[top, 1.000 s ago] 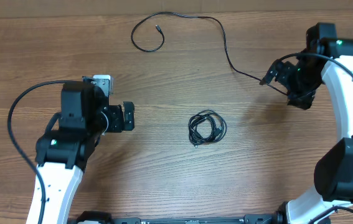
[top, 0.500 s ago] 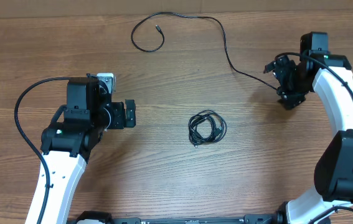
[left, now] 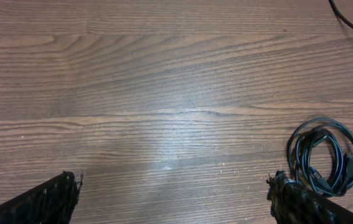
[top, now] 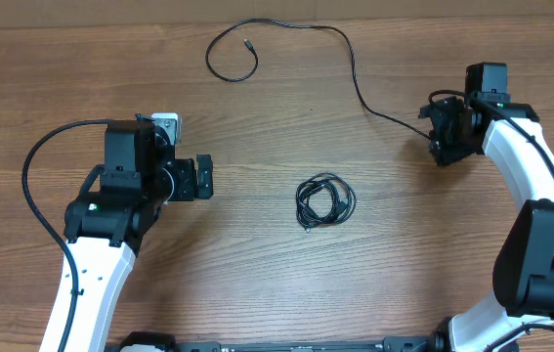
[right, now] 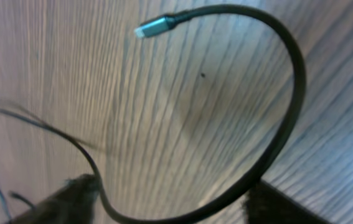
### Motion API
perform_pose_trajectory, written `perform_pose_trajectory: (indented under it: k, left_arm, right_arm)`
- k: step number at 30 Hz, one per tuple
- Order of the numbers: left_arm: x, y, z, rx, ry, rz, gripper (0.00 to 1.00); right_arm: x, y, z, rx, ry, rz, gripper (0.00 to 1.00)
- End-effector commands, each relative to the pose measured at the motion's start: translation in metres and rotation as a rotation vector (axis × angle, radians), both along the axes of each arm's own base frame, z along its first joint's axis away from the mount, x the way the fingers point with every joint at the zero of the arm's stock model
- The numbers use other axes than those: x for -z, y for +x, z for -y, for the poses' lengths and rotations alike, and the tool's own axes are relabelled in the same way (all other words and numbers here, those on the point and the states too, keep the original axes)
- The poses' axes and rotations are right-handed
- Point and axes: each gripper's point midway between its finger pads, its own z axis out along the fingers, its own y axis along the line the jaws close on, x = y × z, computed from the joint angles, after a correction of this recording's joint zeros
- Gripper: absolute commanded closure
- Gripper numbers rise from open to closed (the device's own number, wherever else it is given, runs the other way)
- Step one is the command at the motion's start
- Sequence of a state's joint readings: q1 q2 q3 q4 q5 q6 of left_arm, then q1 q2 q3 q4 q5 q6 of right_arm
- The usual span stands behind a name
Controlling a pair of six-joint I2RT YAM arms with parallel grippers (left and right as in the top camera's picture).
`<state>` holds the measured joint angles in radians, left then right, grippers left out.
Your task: Untangle cables
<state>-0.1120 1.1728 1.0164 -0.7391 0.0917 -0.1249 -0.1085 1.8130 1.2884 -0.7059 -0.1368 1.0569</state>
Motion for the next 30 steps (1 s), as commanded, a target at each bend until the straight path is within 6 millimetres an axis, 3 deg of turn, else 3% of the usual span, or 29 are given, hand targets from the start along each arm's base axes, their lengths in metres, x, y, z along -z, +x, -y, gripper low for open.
perform_pose_trajectory:
  k: [1, 4, 8, 11, 13, 16, 21, 24, 27, 30]
  left_arm:
    - [-0.007, 0.004, 0.000, -0.010, 0.002, 0.020, 0.00]
    - [-0.007, 0.004, 0.000, -0.010, 0.002, 0.020, 0.00]
    - [-0.007, 0.004, 0.000, -0.010, 0.002, 0.020, 0.01]
    - [-0.007, 0.003, 0.000, -0.010, 0.002, 0.019, 0.00]
    - [-0.007, 0.004, 0.000, -0.010, 0.002, 0.020, 0.01]
    - [-0.007, 0.003, 0.000, -0.010, 0.002, 0.019, 0.01]
    - [-0.007, 0.003, 0.000, -0.010, 0.002, 0.018, 0.00]
    - [-0.007, 0.003, 0.000, -0.010, 0.002, 0.019, 0.01]
    - [-0.007, 0.003, 0.000, -0.010, 0.001, 0.019, 0.01]
    - [-0.007, 0.003, 0.000, -0.010, 0.002, 0.016, 0.00]
  right_arm:
    - [-0.005, 0.000, 0.008, 0.033, -0.044, 0.015, 0.52]
    - [-0.005, 0.000, 0.011, 0.040, -0.056, 0.013, 0.64]
    - [-0.007, 0.005, 0.019, 0.032, -0.111, 0.034, 0.92]
    - [-0.017, 0.017, 0.021, -0.038, -0.150, 0.088, 0.96]
    - [-0.035, 0.030, 0.025, -0.097, -0.193, 0.144, 0.96]
    - [-0.082, 0.053, 0.041, -0.169, -0.275, 0.245, 0.96]
    - [-0.192, 0.078, 0.092, -0.173, -0.430, 0.437, 0.96]
    - [-0.246, 0.081, 0.127, -0.160, -0.546, 0.542, 0.96]
    - [-0.267, 0.079, 0.155, -0.148, -0.630, 0.580, 0.96]
    - [-0.258, 0.073, 0.181, -0.157, -0.709, 0.520, 0.96]
